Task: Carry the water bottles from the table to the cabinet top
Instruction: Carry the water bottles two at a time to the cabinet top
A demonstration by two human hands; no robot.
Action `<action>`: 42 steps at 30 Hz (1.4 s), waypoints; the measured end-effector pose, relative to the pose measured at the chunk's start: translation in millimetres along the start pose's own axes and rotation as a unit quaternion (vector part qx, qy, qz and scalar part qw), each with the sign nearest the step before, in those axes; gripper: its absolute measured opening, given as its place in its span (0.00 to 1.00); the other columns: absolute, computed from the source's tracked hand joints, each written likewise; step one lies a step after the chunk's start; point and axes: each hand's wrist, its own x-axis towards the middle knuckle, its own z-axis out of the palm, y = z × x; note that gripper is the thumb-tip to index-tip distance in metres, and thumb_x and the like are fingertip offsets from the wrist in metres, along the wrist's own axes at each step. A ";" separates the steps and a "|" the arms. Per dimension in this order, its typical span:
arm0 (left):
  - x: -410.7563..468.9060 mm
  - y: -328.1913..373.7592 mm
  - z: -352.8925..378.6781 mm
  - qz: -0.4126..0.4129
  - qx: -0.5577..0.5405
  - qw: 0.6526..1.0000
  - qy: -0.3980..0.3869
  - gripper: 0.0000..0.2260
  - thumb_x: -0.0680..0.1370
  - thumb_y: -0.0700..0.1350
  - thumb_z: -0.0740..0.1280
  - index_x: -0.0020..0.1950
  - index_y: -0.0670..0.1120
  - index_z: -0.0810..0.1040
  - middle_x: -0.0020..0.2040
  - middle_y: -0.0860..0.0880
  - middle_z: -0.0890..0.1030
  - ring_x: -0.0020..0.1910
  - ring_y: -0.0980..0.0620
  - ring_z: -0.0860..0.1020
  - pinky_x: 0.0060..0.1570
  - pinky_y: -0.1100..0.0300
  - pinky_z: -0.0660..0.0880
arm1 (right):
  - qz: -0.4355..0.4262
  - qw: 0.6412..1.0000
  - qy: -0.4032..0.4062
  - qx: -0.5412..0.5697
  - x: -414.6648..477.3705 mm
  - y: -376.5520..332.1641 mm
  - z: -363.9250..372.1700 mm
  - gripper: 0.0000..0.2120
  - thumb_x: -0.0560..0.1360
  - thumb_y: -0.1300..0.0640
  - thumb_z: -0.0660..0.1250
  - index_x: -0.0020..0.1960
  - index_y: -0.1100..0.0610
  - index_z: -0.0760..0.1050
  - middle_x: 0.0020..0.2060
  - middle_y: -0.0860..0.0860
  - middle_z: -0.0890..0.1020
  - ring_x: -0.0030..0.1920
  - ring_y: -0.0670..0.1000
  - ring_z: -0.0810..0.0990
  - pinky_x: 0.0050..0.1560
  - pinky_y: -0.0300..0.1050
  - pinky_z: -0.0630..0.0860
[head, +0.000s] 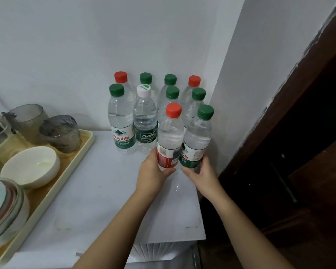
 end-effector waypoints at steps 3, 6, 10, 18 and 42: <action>-17.3 -4.8 -3.8 -0.027 0.077 0.997 0.010 0.45 0.69 0.52 0.77 0.78 0.42 0.56 0.74 0.43 0.67 0.73 0.45 0.65 0.69 0.56 0.64 | 0.035 0.997 -0.030 -0.061 -16.4 6.0 -3.4 0.44 0.73 0.53 0.73 0.80 0.57 0.50 0.75 0.52 0.65 0.74 0.51 0.64 0.72 0.45 0.64; -47.9 -12.9 -7.1 -0.056 0.176 0.982 0.043 0.45 0.73 0.58 0.70 0.79 0.40 0.50 0.77 0.40 0.58 0.76 0.42 0.55 0.75 0.51 0.54 | 0.042 0.982 -0.090 -0.162 -35.8 10.1 -6.0 0.45 0.75 0.48 0.70 0.80 0.55 0.43 0.80 0.55 0.51 0.79 0.55 0.49 0.77 0.55 0.52; -98.2 -21.5 -3.8 -0.085 0.277 0.956 0.046 0.40 0.77 0.63 0.61 0.79 0.43 0.47 0.79 0.42 0.51 0.78 0.41 0.48 0.75 0.46 0.46 | 0.006 0.933 -0.154 -0.326 -62.8 -1.1 -4.7 0.43 0.79 0.43 0.62 0.80 0.59 0.40 0.79 0.58 0.42 0.79 0.59 0.39 0.77 0.59 0.44; -200.0 -32.7 -14.0 -0.149 0.335 0.918 0.152 0.38 0.74 0.67 0.48 0.77 0.43 0.59 0.77 0.39 0.60 0.77 0.37 0.54 0.73 0.40 0.50 | -0.170 0.823 -0.267 -0.472 -109.3 -24.4 17.1 0.39 0.80 0.38 0.53 0.80 0.54 0.38 0.79 0.55 0.36 0.77 0.59 0.33 0.74 0.64 0.36; -567.6 -132.9 -35.8 -0.597 0.128 0.762 0.217 0.36 0.79 0.65 0.51 0.79 0.50 0.41 0.80 0.45 0.45 0.79 0.43 0.43 0.74 0.38 0.43 | -0.437 0.425 -0.598 -0.520 -415.6 7.6 210.5 0.36 0.80 0.37 0.53 0.80 0.47 0.40 0.79 0.55 0.39 0.78 0.61 0.34 0.74 0.68 0.37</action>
